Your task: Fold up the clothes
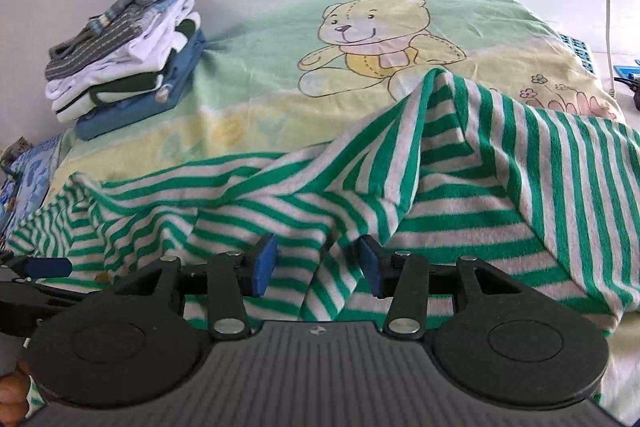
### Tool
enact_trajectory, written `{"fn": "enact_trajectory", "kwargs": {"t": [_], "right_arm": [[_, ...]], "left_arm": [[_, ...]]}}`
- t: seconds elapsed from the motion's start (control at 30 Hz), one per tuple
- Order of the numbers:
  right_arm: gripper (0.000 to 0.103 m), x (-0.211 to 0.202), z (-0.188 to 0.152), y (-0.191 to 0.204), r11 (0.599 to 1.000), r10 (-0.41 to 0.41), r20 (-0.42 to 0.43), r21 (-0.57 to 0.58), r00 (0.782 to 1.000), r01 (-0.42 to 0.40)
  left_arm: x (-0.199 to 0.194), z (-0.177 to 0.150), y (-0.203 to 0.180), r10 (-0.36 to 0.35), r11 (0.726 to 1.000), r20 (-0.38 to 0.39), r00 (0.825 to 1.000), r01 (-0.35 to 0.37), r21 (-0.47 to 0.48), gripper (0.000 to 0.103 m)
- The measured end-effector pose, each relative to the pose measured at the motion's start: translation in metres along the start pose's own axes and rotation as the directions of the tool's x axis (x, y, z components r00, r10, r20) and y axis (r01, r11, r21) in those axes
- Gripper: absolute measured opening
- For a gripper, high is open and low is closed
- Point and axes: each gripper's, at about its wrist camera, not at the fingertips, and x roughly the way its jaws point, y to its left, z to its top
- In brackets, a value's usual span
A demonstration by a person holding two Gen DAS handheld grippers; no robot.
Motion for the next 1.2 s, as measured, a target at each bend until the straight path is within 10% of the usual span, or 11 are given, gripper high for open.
{"fn": "enact_trajectory", "kwargs": {"t": [0.33, 0.7, 0.87, 1.0, 1.2], "right_arm": [[0.049, 0.012, 0.012, -0.004, 0.994, -0.111, 0.058, -0.012, 0.992, 0.112], [0.007, 0.016, 0.028, -0.015, 0.995, -0.097, 0.096, 0.014, 0.991, 0.096], [0.009, 0.021, 0.039, -0.026, 0.996, -0.054, 0.082, 0.072, 0.995, 0.048], [0.052, 0.009, 0.037, -0.033, 0.994, -0.057, 0.103, 0.102, 0.993, 0.046], [0.045, 0.017, 0.032, -0.025, 0.999, 0.0, 0.067, 0.046, 0.998, -0.003]], "left_arm": [[0.009, 0.02, 0.028, -0.039, 0.999, 0.062, 0.997, 0.04, -0.02, 0.1], [0.027, 0.044, 0.03, -0.081, 0.995, 0.114, 0.99, 0.087, -0.044, 0.041], [0.028, 0.048, 0.034, -0.085, 0.995, 0.108, 0.99, 0.091, -0.048, 0.039], [0.019, 0.037, 0.041, -0.111, 0.992, 0.106, 0.988, 0.117, -0.053, 0.057], [0.013, 0.025, 0.046, -0.131, 0.989, 0.103, 0.986, 0.137, -0.048, 0.068]]}}
